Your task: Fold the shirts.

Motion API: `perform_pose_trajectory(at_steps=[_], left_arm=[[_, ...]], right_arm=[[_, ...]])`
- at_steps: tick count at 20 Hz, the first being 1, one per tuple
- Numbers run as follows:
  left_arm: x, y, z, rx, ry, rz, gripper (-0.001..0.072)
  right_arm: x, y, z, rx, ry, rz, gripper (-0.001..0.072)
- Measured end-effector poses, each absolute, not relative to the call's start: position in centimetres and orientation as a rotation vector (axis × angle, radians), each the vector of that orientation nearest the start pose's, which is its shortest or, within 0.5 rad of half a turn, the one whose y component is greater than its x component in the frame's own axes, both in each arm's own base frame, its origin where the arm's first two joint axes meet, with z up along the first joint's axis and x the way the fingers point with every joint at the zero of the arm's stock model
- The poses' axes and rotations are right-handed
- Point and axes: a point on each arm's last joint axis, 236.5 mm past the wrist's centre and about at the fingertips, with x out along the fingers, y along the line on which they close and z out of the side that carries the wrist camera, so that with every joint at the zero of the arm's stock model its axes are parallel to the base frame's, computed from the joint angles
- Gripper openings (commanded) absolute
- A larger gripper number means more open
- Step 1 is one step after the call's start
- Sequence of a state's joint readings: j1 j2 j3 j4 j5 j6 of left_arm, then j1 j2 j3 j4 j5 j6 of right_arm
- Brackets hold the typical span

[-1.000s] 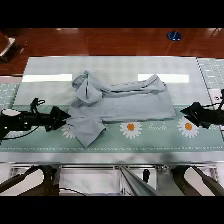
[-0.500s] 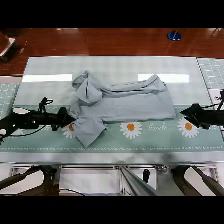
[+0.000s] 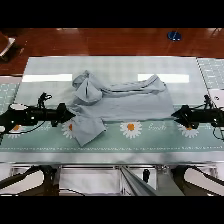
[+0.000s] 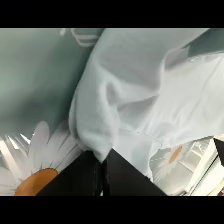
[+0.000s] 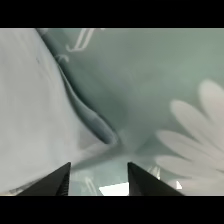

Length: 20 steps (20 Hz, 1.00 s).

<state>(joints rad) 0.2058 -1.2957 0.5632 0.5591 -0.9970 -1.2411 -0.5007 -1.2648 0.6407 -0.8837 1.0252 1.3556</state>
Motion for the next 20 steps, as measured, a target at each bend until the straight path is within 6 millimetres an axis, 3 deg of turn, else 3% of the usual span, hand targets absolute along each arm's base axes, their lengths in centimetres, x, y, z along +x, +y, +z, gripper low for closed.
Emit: perform_pose_trajectory(at_steps=[1,3,4,7,9,11,12,14,15,16,18,20], left_arm=[[30.0,-11.0,-8.9,-1.011,1.368,-0.242,0.0019],[30.1,-11.0,-8.8,-1.011,1.368,-0.244,0.0018],[30.1,-11.0,-8.8,-1.011,1.367,-0.246,0.0019],[31.0,-10.9,-7.6,-0.998,1.345,-0.27,0.0018],[33.1,-10.6,-4.7,-0.966,1.273,-0.317,0.0018],[36.3,-9.8,1.0,-0.9,1.132,-0.382,0.0018],[38.0,-9.4,4.7,-0.866,1.036,-0.41,0.0017],[40.8,-8.8,14.5,-0.774,0.811,-0.485,0.0017],[41.4,-8.6,19.3,-0.715,0.71,-0.513,0.0017],[41.4,-8.6,24.4,-0.647,0.607,-0.545,0.0017],[40.0,-8.4,32.5,-0.495,0.457,-0.559,0.0017],[37.5,-7.6,37.9,-0.336,0.372,-0.501,0.0017]], right_arm=[[30.3,-1.1,-10.0,0.949,1.333,-0.062,0.0377],[32.0,-0.7,-10.3,0.923,1.327,-0.063,0.0073],[32.8,-0.4,-10.4,0.89,1.329,-0.051,0.0021],[36.3,1.6,-8.1,0.811,1.287,0.048,0.002],[39.6,2.5,-3.9,0.743,1.216,0.138,0.002],[43.2,2.8,3.4,0.654,1.077,0.222,0.002],[44.9,2.9,8.3,0.6,0.979,0.26,0.002],[46.8,2.5,18.6,0.48,0.77,0.297,0.002],[46.7,2.3,23.5,0.417,0.678,0.301,0.002],[45.9,2.2,28.5,0.355,0.586,0.302,0.002],[42.7,2.5,36.6,0.247,0.44,0.294,0.002],[37.9,3.1,42.8,0.163,0.309,0.278,0.002]])
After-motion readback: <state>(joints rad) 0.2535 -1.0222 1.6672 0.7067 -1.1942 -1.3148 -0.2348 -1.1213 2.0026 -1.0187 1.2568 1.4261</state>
